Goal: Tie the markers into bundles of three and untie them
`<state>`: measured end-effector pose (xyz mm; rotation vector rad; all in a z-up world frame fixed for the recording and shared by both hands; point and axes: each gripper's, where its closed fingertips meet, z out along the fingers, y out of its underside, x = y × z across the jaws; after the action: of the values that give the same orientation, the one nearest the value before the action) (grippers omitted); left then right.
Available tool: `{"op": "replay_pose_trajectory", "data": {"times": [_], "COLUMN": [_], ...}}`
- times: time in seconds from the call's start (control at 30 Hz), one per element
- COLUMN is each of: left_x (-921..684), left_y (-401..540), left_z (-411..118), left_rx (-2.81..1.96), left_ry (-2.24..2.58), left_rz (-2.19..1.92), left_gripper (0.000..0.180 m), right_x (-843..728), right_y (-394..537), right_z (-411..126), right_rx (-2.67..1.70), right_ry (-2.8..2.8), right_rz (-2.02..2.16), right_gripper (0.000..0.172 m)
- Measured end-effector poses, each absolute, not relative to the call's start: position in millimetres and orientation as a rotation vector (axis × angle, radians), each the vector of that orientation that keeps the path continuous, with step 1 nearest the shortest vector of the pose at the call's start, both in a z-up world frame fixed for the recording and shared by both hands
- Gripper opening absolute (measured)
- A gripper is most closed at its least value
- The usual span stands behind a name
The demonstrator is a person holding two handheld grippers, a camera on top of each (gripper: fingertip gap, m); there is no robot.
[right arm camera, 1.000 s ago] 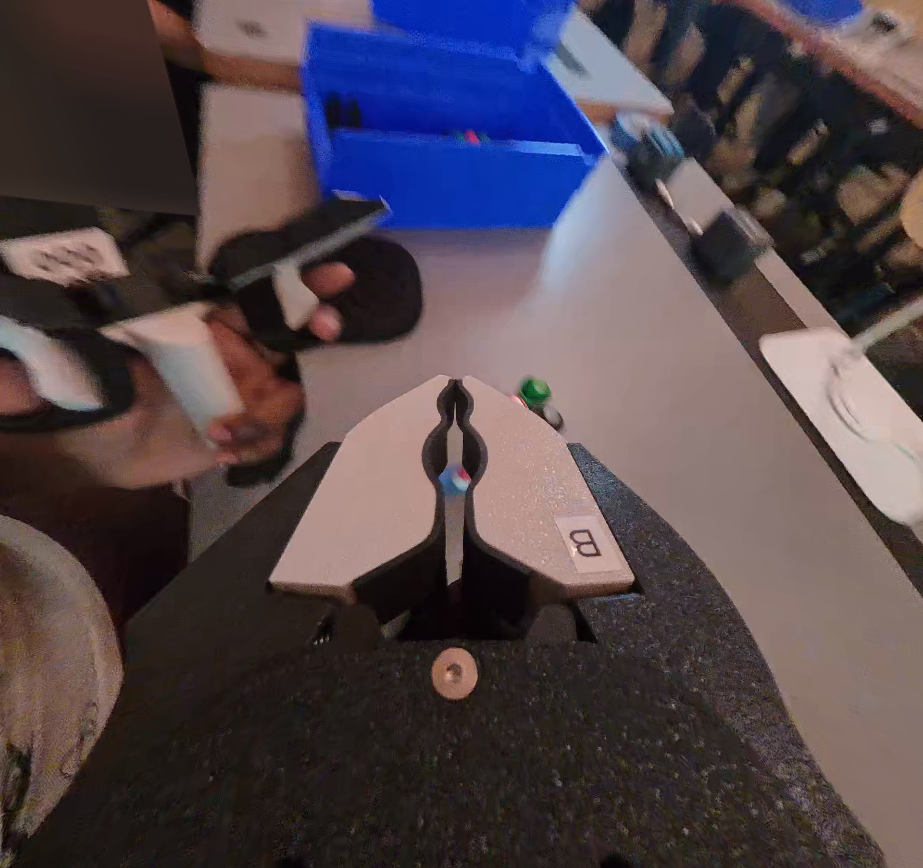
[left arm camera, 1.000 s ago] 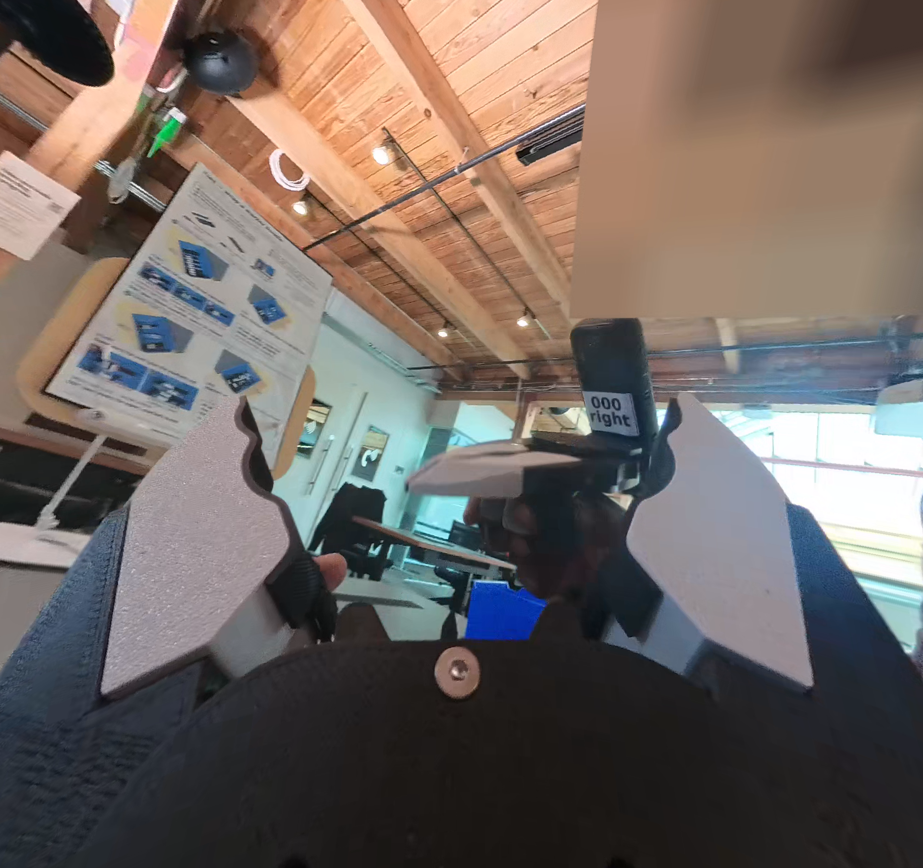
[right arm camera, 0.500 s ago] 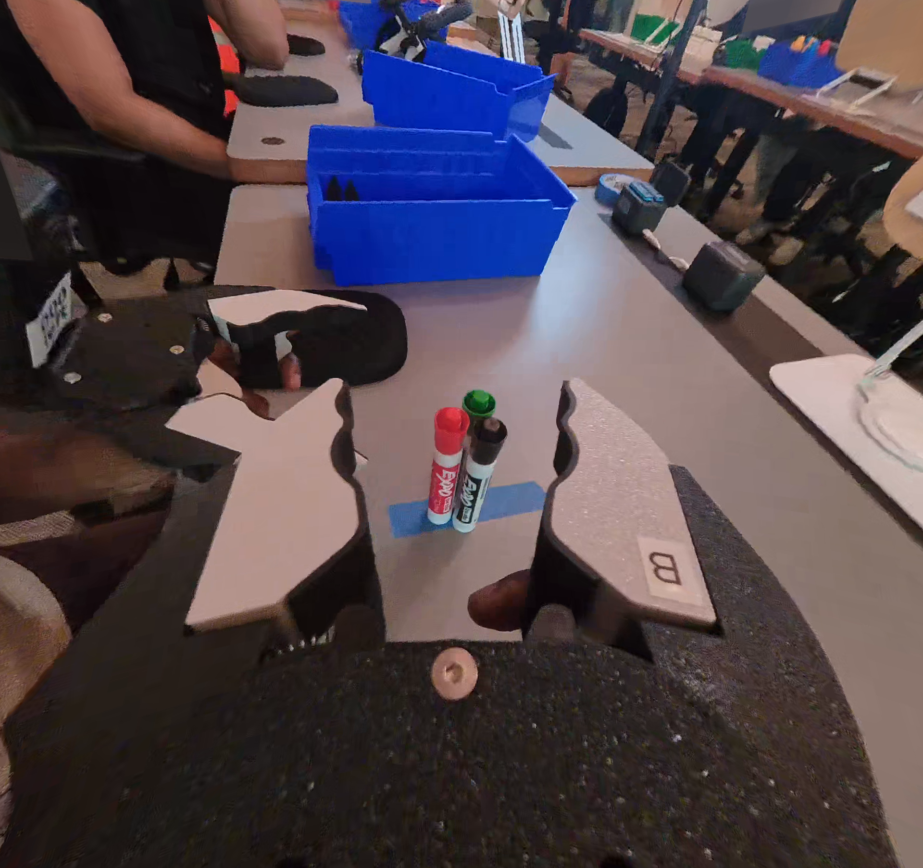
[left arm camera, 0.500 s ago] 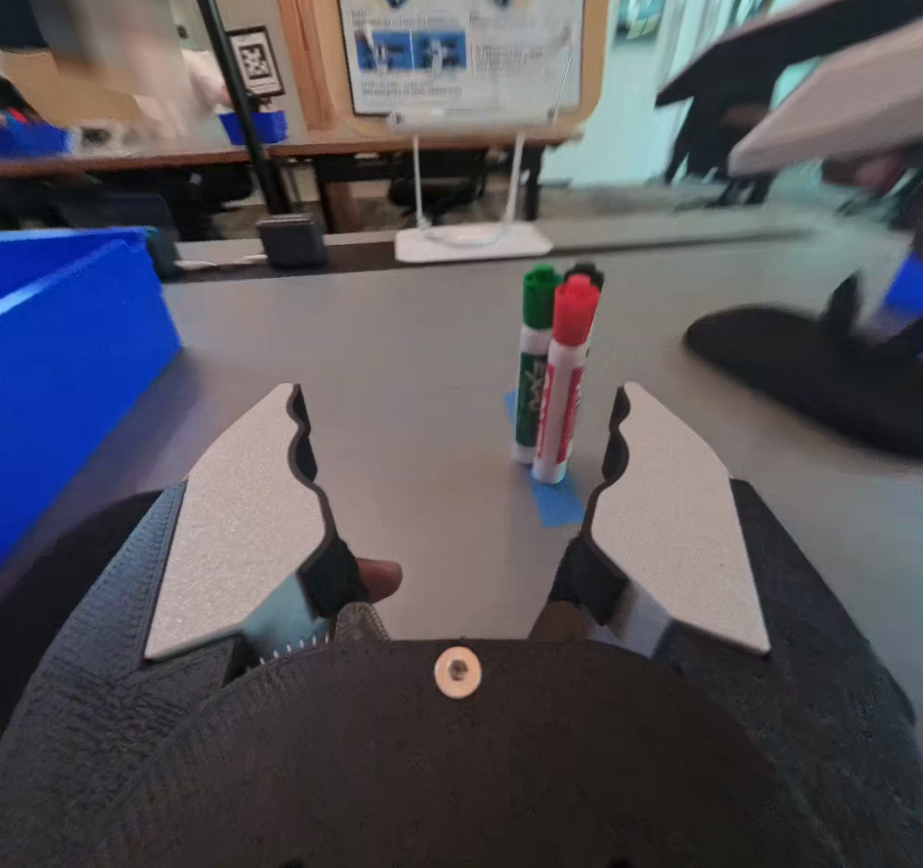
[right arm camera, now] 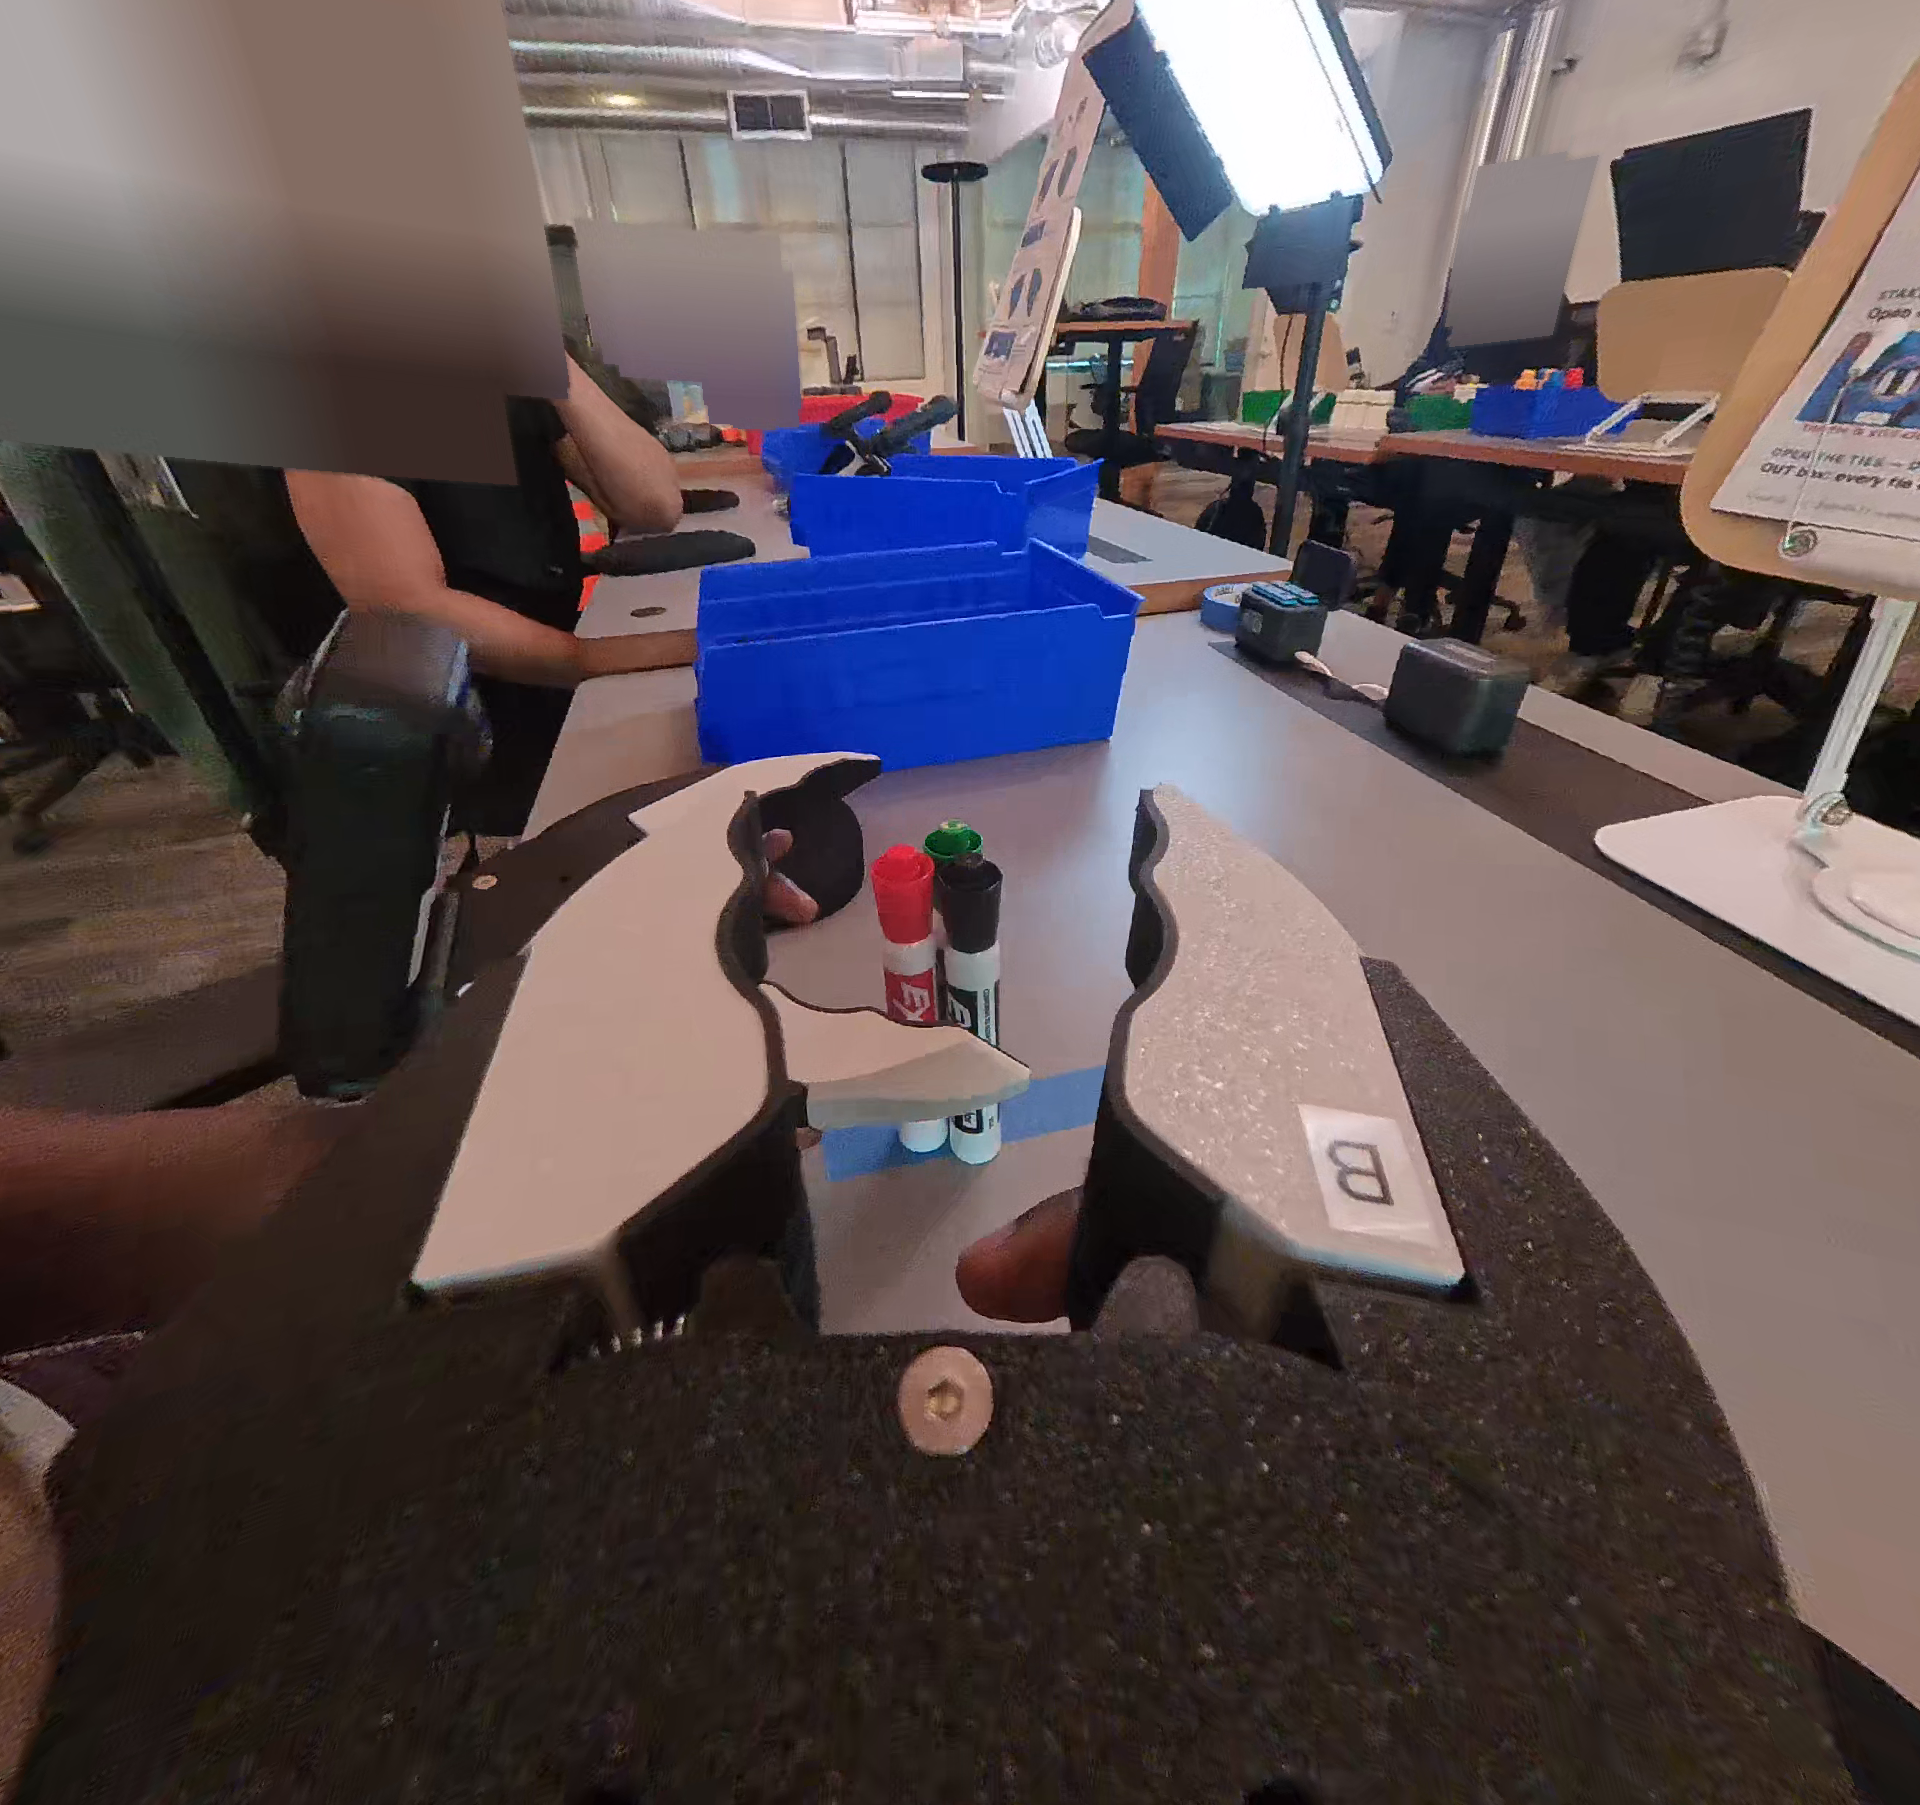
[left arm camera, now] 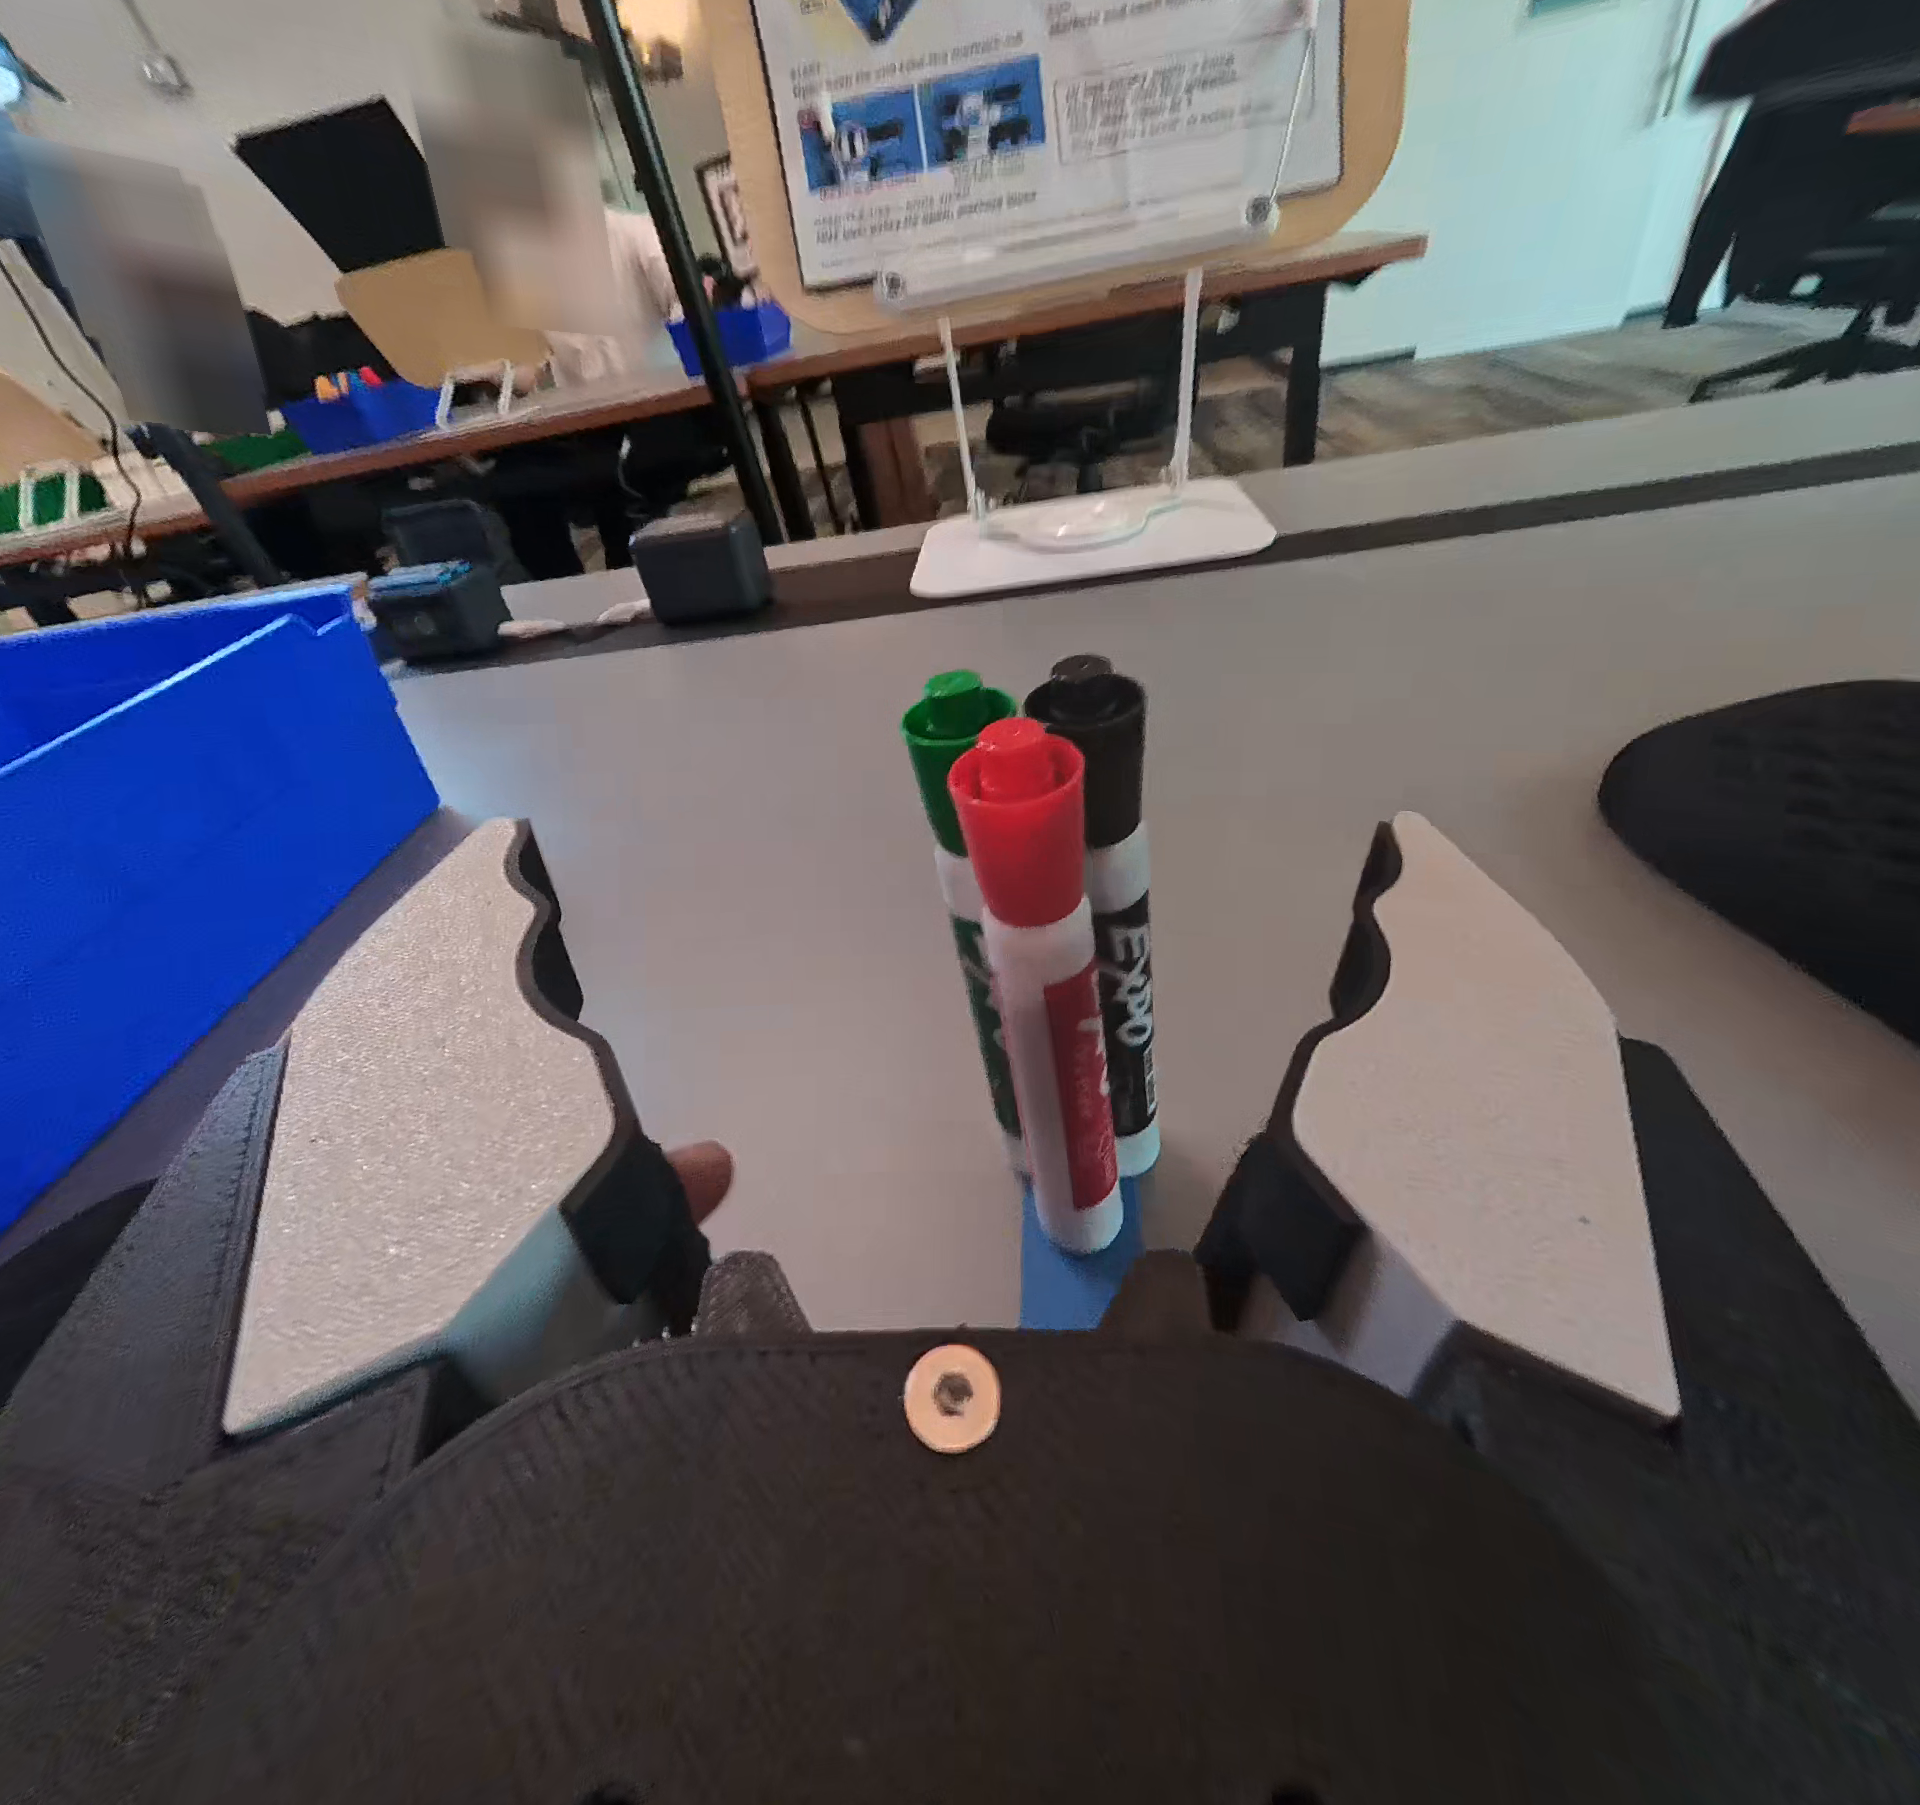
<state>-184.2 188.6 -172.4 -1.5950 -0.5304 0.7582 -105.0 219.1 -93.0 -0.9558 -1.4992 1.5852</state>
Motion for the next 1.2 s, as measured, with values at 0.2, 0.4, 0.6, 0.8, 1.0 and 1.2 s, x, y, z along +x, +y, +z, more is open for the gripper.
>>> {"op": "replay_pose_trajectory", "data": {"times": [0.2, 0.4, 0.6, 0.8, 1.0, 1.2], "left_x": [-187, -197, -197, -195, -191, -176], "left_y": [198, 202, 208, 209, 209, 194], "left_z": [-171, -175, -179, -179, -176, -164], "left_rx": [-1.543, -1.525, -1.559, -1.56, -1.538, -1.487], "left_ry": [-0.552, -0.632, -0.62, -0.603, -0.594, -0.567], "left_rz": [0.734, 0.613, 0.594, 0.595, 0.606, 0.579], "left_gripper": [0.143, 0.143, 0.133, 0.127, 0.138, 0.145], "right_x": [-107, -106, -106, -105, -103, -102], "right_y": [242, 252, 257, 261, 264, 257], "right_z": [-98, -103, -102, -102, -100, -104], "right_rx": [-0.966, -1.026, -1.016, -1.013, -1.012, -0.995], "right_ry": [-1.406, -1.334, -1.311, -1.294, -1.279, -1.367], "right_rz": [1.689, 1.794, 1.781, 1.772, 1.763, 1.739], "right_gripper": [0.062, 0.057, 0.056, 0.056, 0.056, 0.06]}}
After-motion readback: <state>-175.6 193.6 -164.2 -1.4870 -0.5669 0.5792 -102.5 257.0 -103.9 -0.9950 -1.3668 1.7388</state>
